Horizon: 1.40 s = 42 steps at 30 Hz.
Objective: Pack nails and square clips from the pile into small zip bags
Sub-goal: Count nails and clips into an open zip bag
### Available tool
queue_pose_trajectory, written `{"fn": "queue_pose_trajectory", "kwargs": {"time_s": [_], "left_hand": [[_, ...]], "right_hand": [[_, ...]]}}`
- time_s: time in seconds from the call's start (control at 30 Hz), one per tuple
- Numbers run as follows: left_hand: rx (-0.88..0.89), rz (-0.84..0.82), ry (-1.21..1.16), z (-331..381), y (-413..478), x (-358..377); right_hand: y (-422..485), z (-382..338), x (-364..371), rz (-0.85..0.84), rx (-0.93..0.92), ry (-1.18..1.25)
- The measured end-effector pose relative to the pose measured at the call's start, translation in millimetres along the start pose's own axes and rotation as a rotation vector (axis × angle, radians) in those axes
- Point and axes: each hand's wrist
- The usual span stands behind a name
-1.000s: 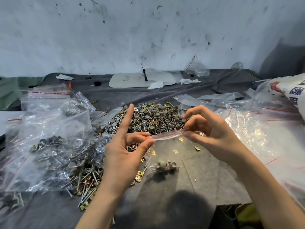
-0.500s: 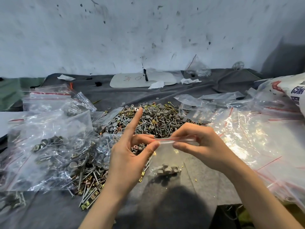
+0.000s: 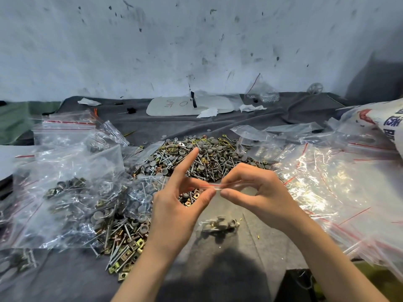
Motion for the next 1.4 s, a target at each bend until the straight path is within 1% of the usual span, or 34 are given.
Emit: {"fn": "queue_pose_trajectory", "kwargs": {"time_s": [0.17,0.33,0.43,0.5,0.57,0.67,0.73,0.8,0.97,1.23,1.33,1.4], "left_hand": [[0.102,-0.035,0.129,2,1,-3],[0.12,-0.087,0.092,3,3,-6],[0.109,-0.06,0.093,2,3,-6],[0.046,-0.034,0.059,1,2,-7],[-0.068,-0.028,-0.023,-1,1,-6],[-0.226,-0.108,-0.175,-3,-1,-1],[-0.251,-0.132,-0.227,-3,-1,4],[-0.244,-0.125,-0.252,-2,-1,8],[-0.206,-0.13,-0.284,-3,-1,9],[-0.104,-0.09,-0.152,-1,-1,7],[-0.101,-0.065,-0.15,1,-1,3],[-0.144,-0.061,-0.178,0,-1,1]], "right_hand": [[0,-3,0,-0.021,-0.01,-0.037],[0,-5,1,-0.022,-0.038,-0.046],[0,-6,2,0.005,-0.019,-0.015],[-1,-4,-1,0.015,0.025,-0.002],[-2,-2,-3,0.017,0.05,-0.002],[-4,-2,-1,0.014,0.049,0.007],[-4,-2,2,0.002,0.032,-0.006],[-4,-2,4,-0.008,0.027,-0.013],[-5,-2,2,0.009,0.068,0.053],[-6,-6,3,0.034,0.029,0.065],[-7,-6,-1,0.067,0.115,0.211],[-8,-3,-5,0.078,0.159,0.223]]}}
Point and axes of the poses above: each hand's wrist, its own y-axis towards the middle knuckle, its own x-axis out of the palm, z = x × y, and after that the axes turned 8 degrees about -x, right-handed
